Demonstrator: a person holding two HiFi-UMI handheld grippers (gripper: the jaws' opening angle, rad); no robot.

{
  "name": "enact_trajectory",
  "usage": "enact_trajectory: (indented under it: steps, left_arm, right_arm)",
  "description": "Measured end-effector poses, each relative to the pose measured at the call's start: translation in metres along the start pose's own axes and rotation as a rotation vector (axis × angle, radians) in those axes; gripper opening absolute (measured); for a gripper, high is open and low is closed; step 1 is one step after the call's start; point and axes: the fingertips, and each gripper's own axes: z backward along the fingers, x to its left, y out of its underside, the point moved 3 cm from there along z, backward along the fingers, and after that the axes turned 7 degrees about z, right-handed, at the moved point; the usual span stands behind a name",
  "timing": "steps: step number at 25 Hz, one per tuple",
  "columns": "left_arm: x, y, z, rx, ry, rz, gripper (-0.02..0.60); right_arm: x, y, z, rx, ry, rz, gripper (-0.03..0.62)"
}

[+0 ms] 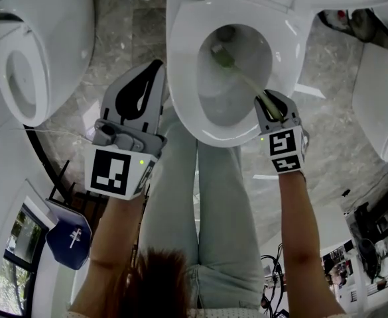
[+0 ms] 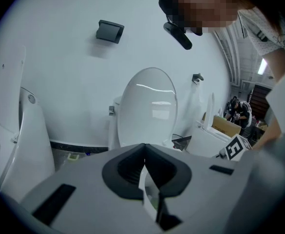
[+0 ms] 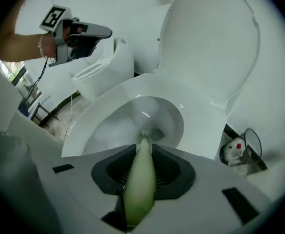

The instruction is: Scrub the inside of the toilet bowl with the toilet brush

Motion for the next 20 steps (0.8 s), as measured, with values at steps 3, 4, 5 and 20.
enact_trajectory:
  steps: [3,4,5,20]
  left_arm:
    - [-0.006,0.004,0.000,0.022,0.016,-0.001,0.005]
    - [-0.007,0.005,0.000,0.025,0.017,-0.001,0.005]
    - [-0.007,0.005,0.000,0.026,0.018,-0.001,0.005]
    - [-0.015,0.003,0.000,0.002,0.018,-0.023,0.004]
  right_arm:
    - [-0.005,0.009,0.001,-0.038,0.017,-0.198,0.095]
    - [-0.007,0.010,0.001,-0.052,0.020,-0.241,0.095]
    - [-0.007,0.010,0.001,-0.064,0.023,-0.267,0.095]
    - [-0.020,-0.026,-0.001,-0.320,0.022,-0.657,0.109]
